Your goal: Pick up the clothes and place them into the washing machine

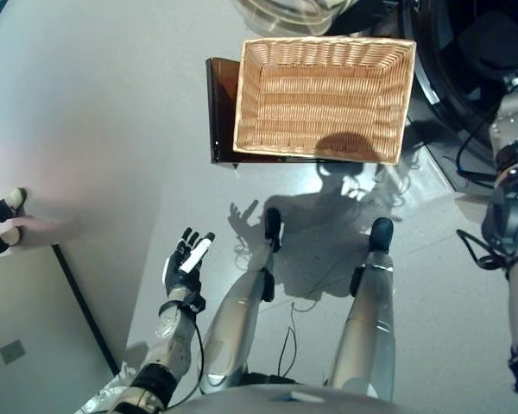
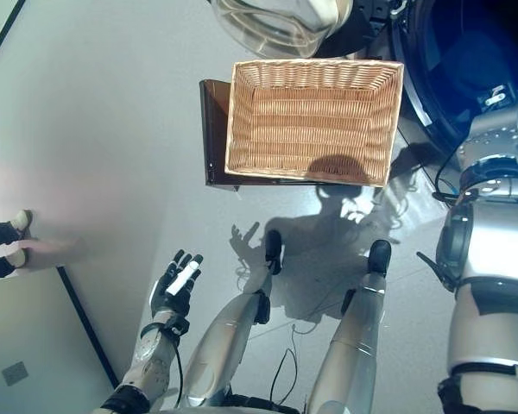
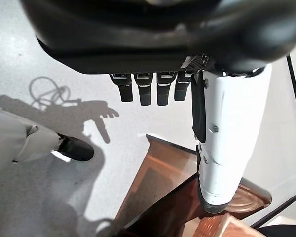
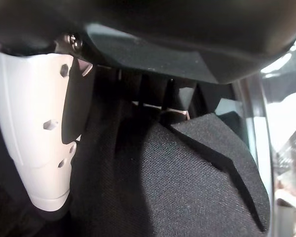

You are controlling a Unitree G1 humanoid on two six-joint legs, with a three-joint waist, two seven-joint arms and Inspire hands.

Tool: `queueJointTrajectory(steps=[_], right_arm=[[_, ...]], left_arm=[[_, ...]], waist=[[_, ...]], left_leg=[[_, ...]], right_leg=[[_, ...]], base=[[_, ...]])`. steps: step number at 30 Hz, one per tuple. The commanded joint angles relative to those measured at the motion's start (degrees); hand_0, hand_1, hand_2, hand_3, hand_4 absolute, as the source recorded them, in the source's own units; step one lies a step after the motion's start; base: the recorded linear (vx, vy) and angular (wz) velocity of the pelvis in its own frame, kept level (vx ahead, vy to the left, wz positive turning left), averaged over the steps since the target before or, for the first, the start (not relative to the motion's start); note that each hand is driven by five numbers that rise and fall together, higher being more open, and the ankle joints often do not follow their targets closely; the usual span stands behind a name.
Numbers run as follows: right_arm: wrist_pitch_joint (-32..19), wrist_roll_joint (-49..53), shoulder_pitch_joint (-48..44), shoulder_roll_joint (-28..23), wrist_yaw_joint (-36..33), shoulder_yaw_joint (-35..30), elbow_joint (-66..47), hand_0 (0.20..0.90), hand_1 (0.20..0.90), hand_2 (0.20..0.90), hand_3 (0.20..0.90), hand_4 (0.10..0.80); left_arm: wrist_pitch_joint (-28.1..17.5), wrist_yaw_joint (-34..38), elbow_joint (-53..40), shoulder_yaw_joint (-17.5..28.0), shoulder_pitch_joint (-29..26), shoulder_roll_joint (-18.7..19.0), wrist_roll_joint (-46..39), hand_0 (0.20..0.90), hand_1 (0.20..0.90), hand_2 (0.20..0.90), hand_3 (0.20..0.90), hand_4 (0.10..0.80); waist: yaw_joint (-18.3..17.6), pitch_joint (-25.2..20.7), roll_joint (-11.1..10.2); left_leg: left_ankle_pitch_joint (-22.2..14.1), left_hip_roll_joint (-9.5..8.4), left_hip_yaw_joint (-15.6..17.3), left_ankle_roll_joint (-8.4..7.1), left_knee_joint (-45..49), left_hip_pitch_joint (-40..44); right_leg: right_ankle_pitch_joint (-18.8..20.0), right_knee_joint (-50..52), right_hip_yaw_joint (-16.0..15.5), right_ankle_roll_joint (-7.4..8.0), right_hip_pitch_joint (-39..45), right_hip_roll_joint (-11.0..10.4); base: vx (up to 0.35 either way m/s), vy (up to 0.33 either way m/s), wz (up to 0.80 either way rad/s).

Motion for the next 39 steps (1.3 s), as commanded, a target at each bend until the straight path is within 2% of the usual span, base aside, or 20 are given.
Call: queueJointTrajectory(steps=[1,6,14,22,24,31,39], right_arm=[[-8.17,0.65,-12.02,-11.82,0.16,11.34,-6.26,0.2,0.2,0.2,0.2,0.3],[-9.51,1.02,-14.0,-12.78,-0.86,12.25,-7.44,0.2,0.2,0.2,0.2,0.3],[-8.22,-0.94,-17.55,-13.8,-1.36,15.68,-6.28,0.2,0.2,0.2,0.2,0.3],[-9.84,-1.36,-19.07,-12.89,-2.62,16.63,-8.34,0.2,0.2,0.2,0.2,0.3],[-9.85,-1.96,-19.26,-12.56,-2.98,16.79,-8.64,0.2,0.2,0.2,0.2,0.3],[-9.05,-3.7,-20.23,-13.05,-3.59,18.25,-8.26,0.2,0.2,0.2,0.2,0.3],[-9.03,-8.16,-21.2,-14.35,-6.98,19.88,-8.57,0.2,0.2,0.2,0.2,0.3]], left_arm=[[-2.75,0.31,-3.89,-1.75,1.22,2.48,-2.36,0.9,0.9,0.9,0.9,0.8],[-2.98,0.35,-4.9,-2.2,1.12,2.39,-2.59,0.9,0.9,0.9,0.9,0.8],[-3.44,0.81,-7.1,-2.08,1.14,3.36,-2.3,0.9,0.9,0.9,0.9,0.8],[-3.61,1.33,-8.0,-2.05,0.91,3.53,-2.25,0.9,0.9,0.9,0.9,0.8],[-3.69,1.46,-8.52,-2.19,0.92,3.58,-2.33,0.9,0.9,0.9,0.9,0.8],[-4.2,1.43,-11.28,-2.36,0.7,3.84,-2.56,0.9,0.9,0.9,0.9,0.8],[-4.66,1.89,-13.97,-2.98,0.73,3.52,-2.39,0.9,0.9,0.9,0.9,0.8]], waist=[[0.59,-0.58,5.76],[0.77,-0.87,6.18],[1.42,-1.22,6.79],[2.32,-0.81,7.26],[2.51,-0.42,7.48],[3.06,0.52,8.14],[3.45,1.44,8.59]], left_leg=[[-4.3,3.09,0.6,-5.49,2.38,-0.79],[-3.16,2.94,0.31,-5.74,0.69,-0.76],[-2.58,2.7,0.07,-5.81,-0.34,-1.41],[-1.68,2.6,-0.57,-6.42,-2.41,-2.51],[-0.81,2.72,-0.6,-6.32,-2.42,-3.58],[-0.09,2.64,-1.0,-6.85,-3.18,-6.26],[0.8,2.16,-1.08,-7.03,-3.15,-10.8]], right_leg=[[-1.43,-4.5,-0.82,-2.08,2.36,2.22],[-1.34,-4.1,-1.02,-2.18,1.34,2.33],[-1.75,-2.74,-1.35,-2.08,-0.3,2.05],[-3.88,-0.54,-1.73,-2.06,-2.62,2.12],[-3.23,0.1,-1.77,-2.26,-3.95,2.41],[-4.74,2.54,-1.74,-2.31,-7.61,2.23],[-5.55,5.56,-0.32,-2.32,-13.4,2.36]], base=[[0.0,0.0,0.0],[0.016,-0.001,0.04],[0.01,0.003,0.06],[-0.003,-0.007,0.04],[-0.057,-0.005,0.09],[-0.037,-0.015,0.08],[-0.033,-0.021,0.07]])
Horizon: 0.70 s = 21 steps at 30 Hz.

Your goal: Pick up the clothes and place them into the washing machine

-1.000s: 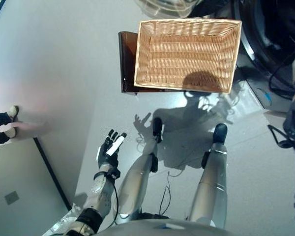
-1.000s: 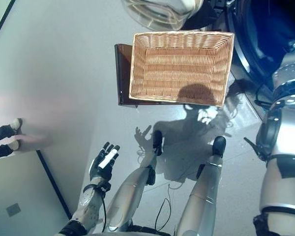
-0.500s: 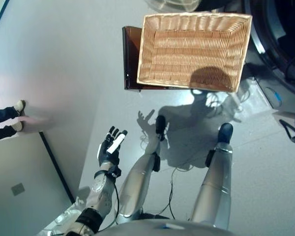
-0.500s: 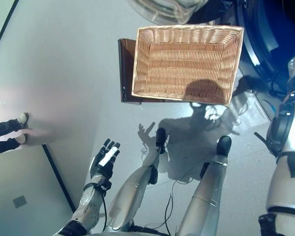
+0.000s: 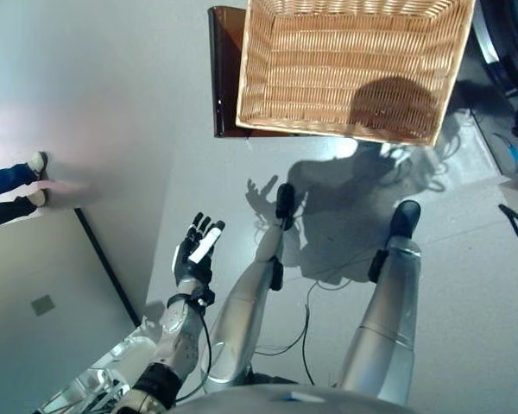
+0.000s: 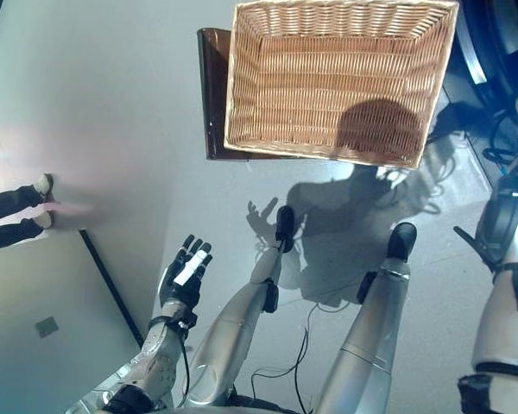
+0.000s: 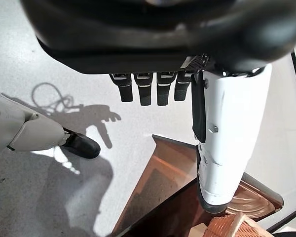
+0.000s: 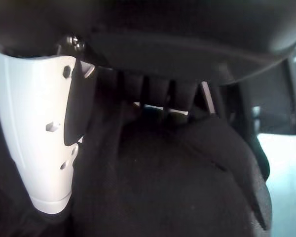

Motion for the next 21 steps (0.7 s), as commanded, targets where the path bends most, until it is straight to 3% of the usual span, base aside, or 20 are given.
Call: queueJointTrajectory(steps=[1,10,21], right_arm=[[-5.38,-5.4,-10.94,-9.07,-1.6,13.09,-8.23,0.2,0.2,0.2,0.2,0.3],[-5.21,-7.16,-13.18,-10.72,-3.41,15.54,-8.54,0.2,0.2,0.2,0.2,0.3],[-6.9,-12.47,-13.02,-12.07,-10.67,15.22,-11.49,0.2,0.2,0.2,0.2,0.3]], left_arm=[[-4.26,1.39,-3.95,-1.0,-0.68,3.47,-1.18,0.9,0.9,0.9,0.9,0.8],[-4.86,2.15,-7.21,-0.59,-0.04,4.01,-1.02,0.9,0.9,0.9,0.9,0.8],[-5.36,3.09,-7.98,0.0,0.56,4.7,-0.73,0.9,0.9,0.9,0.9,0.8]], waist=[[0.25,2.66,7.14],[0.37,2.76,7.15],[-0.3,2.45,7.34]], left_leg=[[-3.08,3.36,0.95,-4.72,-0.09,-1.26],[-2.74,2.77,0.93,-4.64,-0.02,-3.89],[-2.71,2.51,0.65,-4.7,0.24,-3.67]], right_leg=[[0.71,-8.5,-1.14,-0.02,3.8,2.93],[0.11,-6.68,-0.04,-0.1,0.38,3.19],[-0.31,-6.24,0.14,-0.35,1.25,3.28]], base=[[-0.011,-0.004,0.07],[-0.003,-0.002,0.06],[0.0,0.0,0.0]])
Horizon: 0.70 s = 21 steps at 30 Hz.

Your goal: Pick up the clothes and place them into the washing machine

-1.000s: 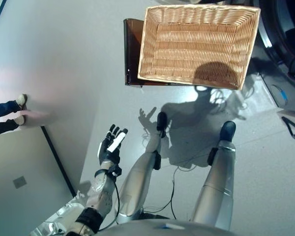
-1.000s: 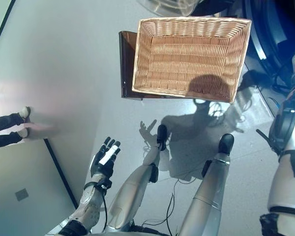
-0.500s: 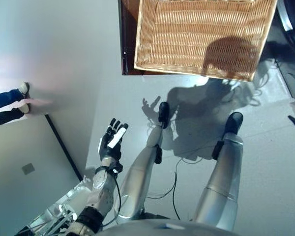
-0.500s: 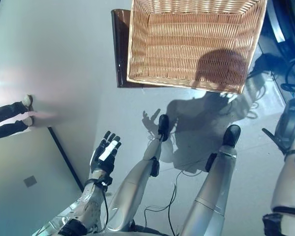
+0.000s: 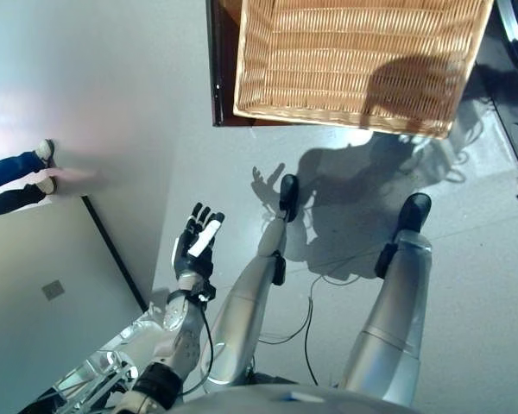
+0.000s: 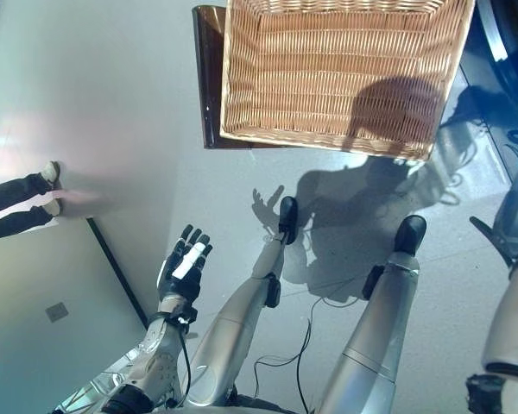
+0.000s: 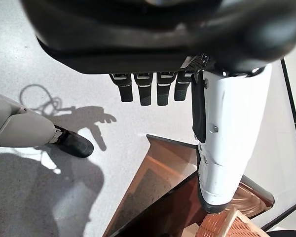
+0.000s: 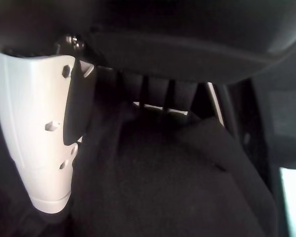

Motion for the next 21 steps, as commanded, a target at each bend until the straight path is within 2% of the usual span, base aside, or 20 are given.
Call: queueJointTrajectory(steps=[1,7,11,12,13,21], right_arm=[[-7.07,-5.27,-8.76,-9.63,-2.16,12.78,-9.42,0.2,0.2,0.2,0.2,0.3],[-7.69,-7.92,-8.07,-10.35,-5.85,11.76,-10.97,0.2,0.2,0.2,0.2,0.3],[-6.28,-9.76,-7.07,-10.61,-6.3,11.81,-10.42,0.2,0.2,0.2,0.2,0.3],[-6.27,-9.74,-7.09,-10.62,-6.28,11.83,-10.4,0.326,0.326,0.326,0.326,0.39],[-5.43,-10.32,-7.37,-10.79,-6.75,12.07,-9.26,0.9,0.9,0.9,0.9,0.8],[-4.21,-12.63,-6.67,-10.78,-7.91,12.8,-9.02,0.9,0.9,0.9,0.9,0.8]], left_arm=[[-4.52,2.22,-3.61,0.34,0.26,4.63,-0.77,0.9,0.9,0.9,0.9,0.8],[-4.74,2.66,-3.92,0.86,1.07,4.86,-0.47,0.9,0.9,0.9,0.9,0.8],[-4.83,2.37,-4.16,0.71,1.31,5.12,-0.41,0.9,0.9,0.9,0.9,0.8],[-4.83,2.36,-4.18,0.7,1.33,5.13,-0.42,0.9,0.9,0.9,0.9,0.8],[-4.82,2.25,-4.26,0.66,1.51,5.24,-0.69,0.9,0.9,0.9,0.9,0.8],[-4.95,2.44,-4.54,1.05,1.59,5.39,-0.83,0.9,0.9,0.9,0.9,0.8]], waist=[[-1.19,2.42,7.39],[-1.18,2.03,7.42],[-1.25,1.81,7.16],[-1.24,1.81,7.17],[-1.07,1.6,7.18],[-0.96,1.37,7.4]], left_leg=[[-3.41,2.84,0.64,-3.68,0.26,-0.42],[-3.4,2.85,0.41,-3.66,0.0,-0.05],[-3.51,2.81,0.46,-3.59,-0.07,0.33],[-3.51,2.81,0.46,-3.59,-0.07,0.35],[-3.49,2.75,0.4,-3.59,-0.09,0.5],[-3.64,2.73,0.49,-3.53,-0.22,0.96]], right_leg=[[1.17,-10.4,-0.83,0.58,6.74,3.32],[0.76,-10.12,-0.9,0.43,6.98,3.41],[0.81,-10.3,-0.97,0.4,7.44,3.35],[0.81,-10.31,-0.98,0.41,7.46,3.35],[0.78,-10.37,-0.94,0.38,7.64,3.42],[0.91,-10.69,-0.89,0.25,8.08,3.57]], base=[[0.0,0.0,0.0],[0.0,0.0,0.0],[0.0,0.0,0.0],[0.0,0.0,0.0],[0.0,0.0,0.0],[0.0,0.0,0.0]])
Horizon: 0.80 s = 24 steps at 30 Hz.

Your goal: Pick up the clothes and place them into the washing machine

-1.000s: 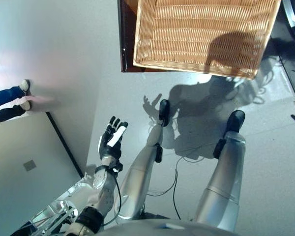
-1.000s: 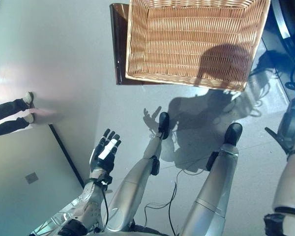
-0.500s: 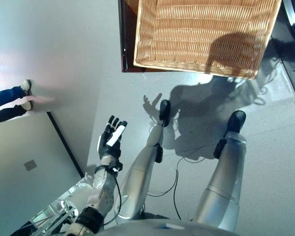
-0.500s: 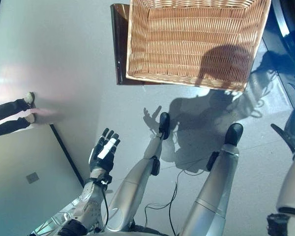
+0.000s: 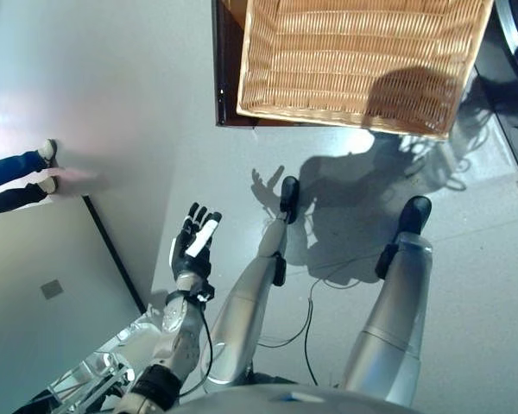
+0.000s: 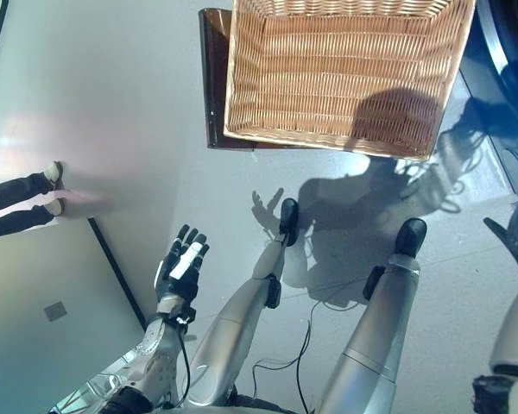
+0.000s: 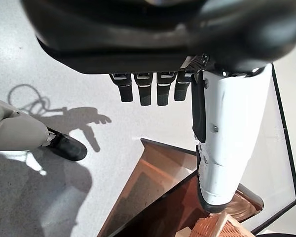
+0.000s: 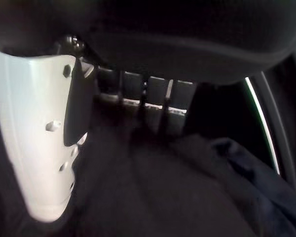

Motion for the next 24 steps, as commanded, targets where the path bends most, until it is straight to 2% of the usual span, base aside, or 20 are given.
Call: queueJointTrajectory(steps=[1,24], right_arm=[[-4.31,-6.04,-6.57,-8.31,-1.01,12.96,-7.2,0.9,0.9,0.9,0.9,0.8],[-4.26,-7.04,-3.65,-7.93,-2.25,10.63,-6.69,0.9,0.9,0.9,0.9,0.8]], left_arm=[[-4.52,1.29,-3.56,0.88,0.53,5.3,-0.84,0.9,0.9,0.9,0.9,0.8],[-4.64,1.0,-2.72,0.88,0.61,5.29,-0.98,0.9,0.9,0.9,0.9,0.8]], waist=[[-0.92,1.38,7.39],[-0.82,1.31,7.22]], left_leg=[[-4.2,2.94,0.56,-3.29,-0.57,0.4],[-4.36,2.88,0.82,-3.25,-0.74,1.01]], right_leg=[[0.9,-11.61,-1.09,0.28,7.8,3.73],[1.3,-12.5,-0.84,0.18,8.75,3.9]], base=[[0.0,0.0,0.0],[0.0,0.001,0.0]])
